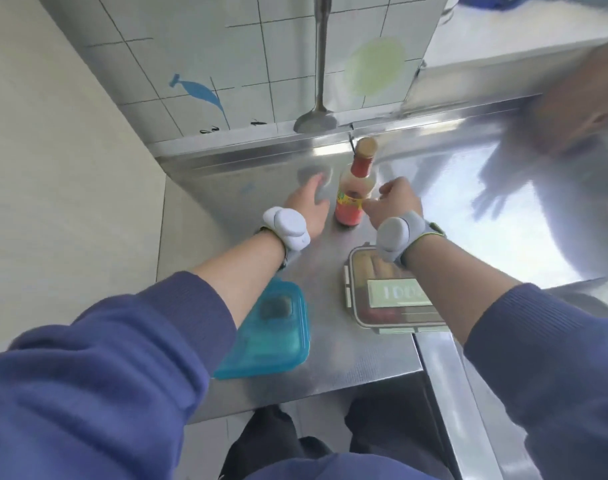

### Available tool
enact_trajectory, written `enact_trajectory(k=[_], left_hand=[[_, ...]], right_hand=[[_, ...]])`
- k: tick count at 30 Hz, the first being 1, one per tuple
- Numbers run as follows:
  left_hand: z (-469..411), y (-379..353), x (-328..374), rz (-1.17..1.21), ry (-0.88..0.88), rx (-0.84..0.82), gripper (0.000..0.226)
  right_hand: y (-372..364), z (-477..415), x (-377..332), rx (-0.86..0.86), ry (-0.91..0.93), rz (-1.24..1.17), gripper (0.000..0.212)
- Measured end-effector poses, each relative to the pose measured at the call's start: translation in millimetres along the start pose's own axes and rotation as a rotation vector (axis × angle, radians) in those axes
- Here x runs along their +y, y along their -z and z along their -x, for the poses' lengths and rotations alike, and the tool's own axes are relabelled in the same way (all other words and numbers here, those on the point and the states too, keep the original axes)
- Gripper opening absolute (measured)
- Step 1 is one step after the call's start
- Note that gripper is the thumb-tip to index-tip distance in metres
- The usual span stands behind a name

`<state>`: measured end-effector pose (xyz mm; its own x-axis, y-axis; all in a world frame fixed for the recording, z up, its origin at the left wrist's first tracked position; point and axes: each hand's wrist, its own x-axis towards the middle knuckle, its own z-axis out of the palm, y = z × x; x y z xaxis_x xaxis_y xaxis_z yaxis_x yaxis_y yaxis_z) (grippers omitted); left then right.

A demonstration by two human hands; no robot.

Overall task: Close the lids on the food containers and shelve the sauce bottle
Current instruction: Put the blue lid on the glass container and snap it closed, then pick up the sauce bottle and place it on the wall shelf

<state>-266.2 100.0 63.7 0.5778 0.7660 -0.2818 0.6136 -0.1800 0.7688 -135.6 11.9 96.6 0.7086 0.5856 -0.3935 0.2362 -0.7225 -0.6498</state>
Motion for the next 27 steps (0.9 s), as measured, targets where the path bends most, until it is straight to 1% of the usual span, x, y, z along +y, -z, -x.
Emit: enact_trajectory(k=[2, 3, 4, 6, 9, 15, 20, 21, 22, 24, 25, 27], left_hand=[[-23, -13, 15, 0.133, 0.021, -0.065, 0.061], [-30, -17, 18, 0.175, 0.030, -0.082, 0.062], [-36, -21, 19, 0.194, 0.030, -0.087, 0.061], [-43, -26, 19, 0.207, 0.018, -0.070, 0.057], [-42, -25, 19, 0.256, 0.028, -0.039, 0.054], [-11, 6, 40, 0.299, -0.044, 0.060, 0.053], [33, 81, 94, 0.340, -0.177, 0.170, 0.050], [47, 108, 111, 0.333, -0.226, 0.209, 0.049], [53, 116, 120, 0.333, -0.243, 0.220, 0.048], [77, 154, 148, 0.333, -0.328, 0.305, 0.047], [82, 162, 157, 0.348, -0.342, 0.315, 0.047], [101, 197, 185, 0.342, -0.419, 0.380, 0.046]], right_hand=[[13, -18, 6, -0.044, 0.015, -0.030, 0.070], [13, -24, 8, -0.090, 0.053, -0.019, 0.083], [13, -29, 9, -0.130, 0.099, 0.008, 0.088], [11, -35, 11, -0.168, 0.173, 0.045, 0.083], [8, -35, 10, -0.169, 0.239, 0.014, 0.070], [21, -12, -7, -0.156, 0.323, -0.129, 0.068], [53, 29, -68, -0.014, 0.515, -0.174, 0.062], [64, 44, -93, 0.017, 0.586, -0.184, 0.061], [70, 51, -101, 0.034, 0.615, -0.197, 0.061], [90, 76, -141, 0.080, 0.742, -0.246, 0.060], [96, 81, -150, 0.087, 0.762, -0.266, 0.059], [118, 102, -191, 0.131, 0.852, -0.285, 0.058]])
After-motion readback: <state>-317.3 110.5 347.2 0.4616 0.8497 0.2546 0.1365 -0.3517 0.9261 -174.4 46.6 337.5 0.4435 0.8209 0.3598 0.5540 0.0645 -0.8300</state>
